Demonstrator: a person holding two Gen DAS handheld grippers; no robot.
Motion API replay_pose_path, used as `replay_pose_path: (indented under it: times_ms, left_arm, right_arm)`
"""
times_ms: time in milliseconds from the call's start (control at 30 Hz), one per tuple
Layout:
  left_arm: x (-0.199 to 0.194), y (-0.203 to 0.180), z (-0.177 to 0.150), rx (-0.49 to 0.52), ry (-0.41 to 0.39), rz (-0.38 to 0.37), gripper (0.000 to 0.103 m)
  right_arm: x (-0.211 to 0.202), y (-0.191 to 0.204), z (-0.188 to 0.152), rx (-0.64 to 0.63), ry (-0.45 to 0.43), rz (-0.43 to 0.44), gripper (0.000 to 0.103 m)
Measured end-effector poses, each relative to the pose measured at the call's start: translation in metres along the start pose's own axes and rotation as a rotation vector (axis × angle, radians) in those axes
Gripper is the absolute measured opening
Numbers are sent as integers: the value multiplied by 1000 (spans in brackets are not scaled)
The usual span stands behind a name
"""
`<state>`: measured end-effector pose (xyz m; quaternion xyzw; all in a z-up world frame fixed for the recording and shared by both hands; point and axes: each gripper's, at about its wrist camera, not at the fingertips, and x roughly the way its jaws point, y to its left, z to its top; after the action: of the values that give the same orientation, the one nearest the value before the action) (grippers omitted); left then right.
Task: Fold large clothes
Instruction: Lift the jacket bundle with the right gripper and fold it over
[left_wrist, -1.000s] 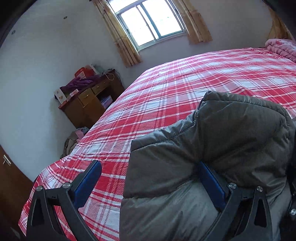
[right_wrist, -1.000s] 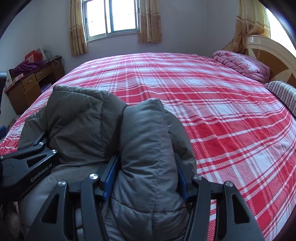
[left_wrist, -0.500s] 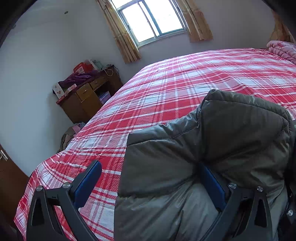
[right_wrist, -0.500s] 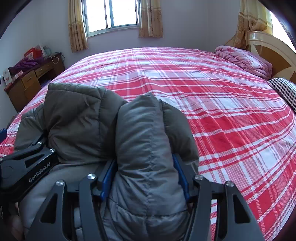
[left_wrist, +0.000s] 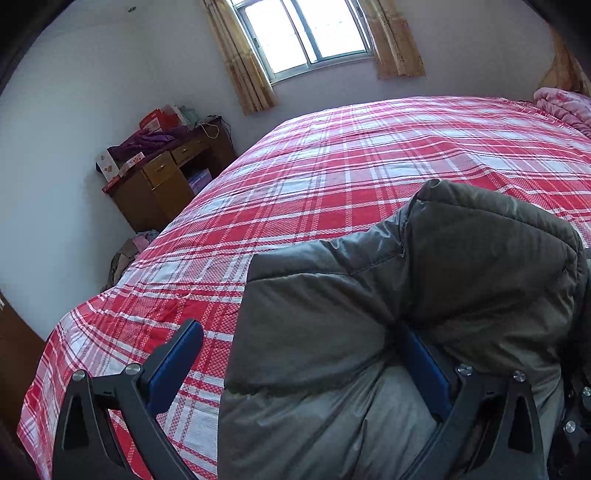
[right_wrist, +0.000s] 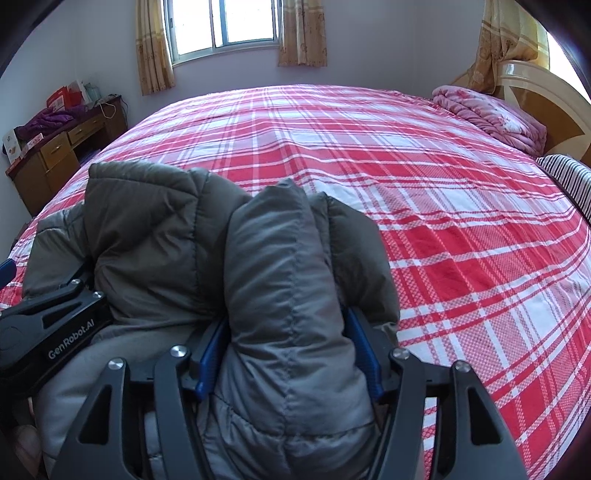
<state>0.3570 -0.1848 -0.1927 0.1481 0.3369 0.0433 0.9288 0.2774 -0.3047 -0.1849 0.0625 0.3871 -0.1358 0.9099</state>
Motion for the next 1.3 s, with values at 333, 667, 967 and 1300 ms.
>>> replay_pose_path:
  times_ms: [333, 667, 967, 1300]
  left_arm:
    - [6, 0, 1, 0, 24, -17, 103]
    - [8, -2, 1, 5, 29, -14, 103]
    - [-11, 33, 10, -78, 33, -63, 102]
    - [32, 43, 30, -142, 111, 37, 102]
  right_arm:
    - [3, 1, 1, -13, 10, -12, 65]
    - [4, 3, 2, -17, 15, -16, 66]
    - [-8, -6, 4, 25, -4, 41, 67]
    - [-8, -14, 56, 132, -20, 76, 69]
